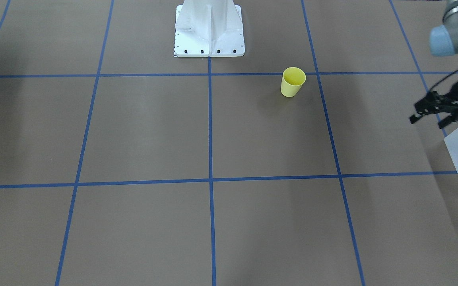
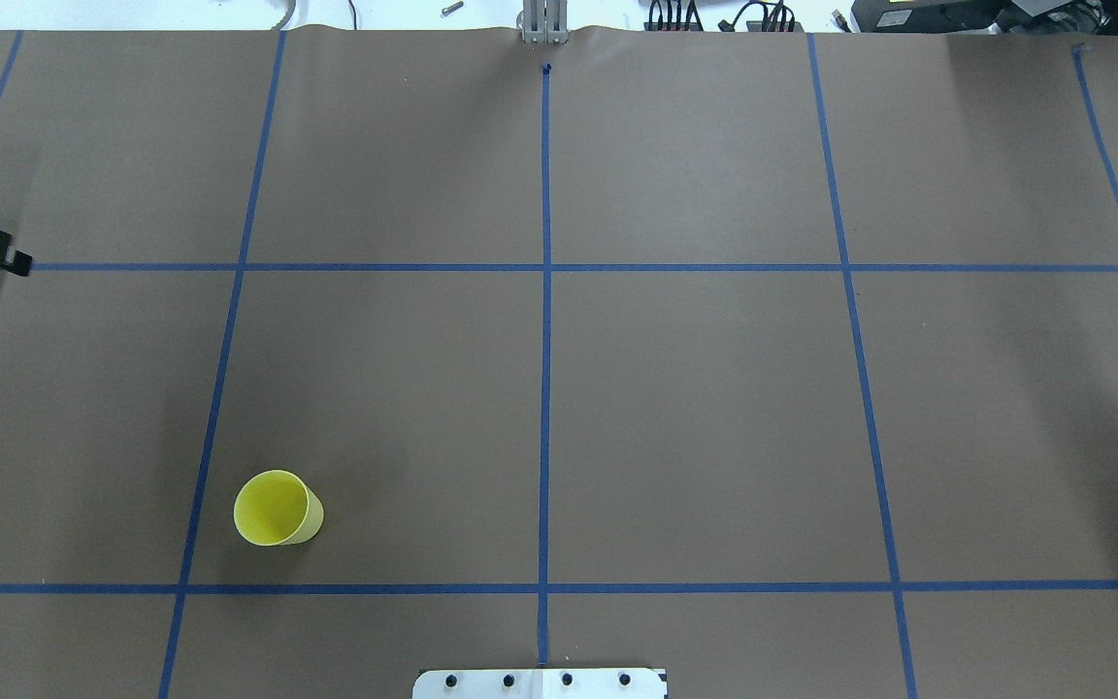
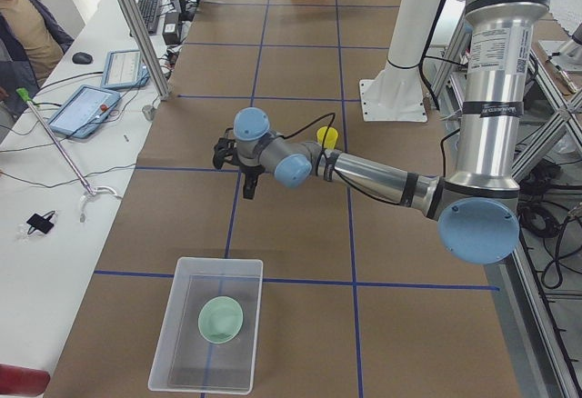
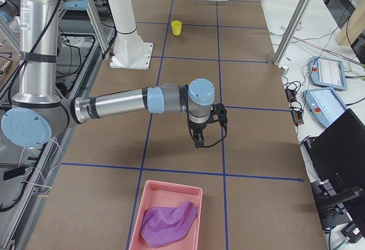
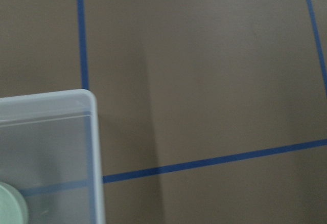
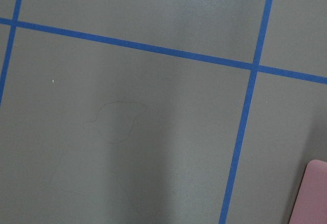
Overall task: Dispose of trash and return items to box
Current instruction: 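Reach the left gripper to the yellow cup and grip its rim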
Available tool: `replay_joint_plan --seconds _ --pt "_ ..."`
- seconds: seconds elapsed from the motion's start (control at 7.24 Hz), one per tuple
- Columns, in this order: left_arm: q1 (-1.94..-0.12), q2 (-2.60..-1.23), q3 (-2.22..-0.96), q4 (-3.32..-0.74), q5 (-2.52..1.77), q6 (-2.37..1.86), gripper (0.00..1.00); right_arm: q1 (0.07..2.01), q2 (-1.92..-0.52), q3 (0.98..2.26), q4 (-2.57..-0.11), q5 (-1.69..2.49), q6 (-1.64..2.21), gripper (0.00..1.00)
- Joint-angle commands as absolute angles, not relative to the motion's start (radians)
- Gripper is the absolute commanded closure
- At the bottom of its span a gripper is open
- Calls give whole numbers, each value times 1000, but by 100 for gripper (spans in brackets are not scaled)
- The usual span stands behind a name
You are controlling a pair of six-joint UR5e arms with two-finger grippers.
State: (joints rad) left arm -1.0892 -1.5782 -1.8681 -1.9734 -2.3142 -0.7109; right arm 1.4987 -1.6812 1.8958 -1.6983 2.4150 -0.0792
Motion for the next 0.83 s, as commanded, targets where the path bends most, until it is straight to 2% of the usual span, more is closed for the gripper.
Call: replay_joint_plan --seconds 0.0,0.41,0.69 --pt "-755 -1548 -2099 -1971 -2095 -1077 3 1499 -1683 1893 -1698 2414 -83 0" --pt "-547 -1609 -2131 -1849 -1935 -1193 6 1499 -1681 1894 -1698 2414 -83 0" --pt "-509 -1606 -2131 -1839 -1908 -1190 7 1499 -1681 1894 -1698 2415 -84 0"
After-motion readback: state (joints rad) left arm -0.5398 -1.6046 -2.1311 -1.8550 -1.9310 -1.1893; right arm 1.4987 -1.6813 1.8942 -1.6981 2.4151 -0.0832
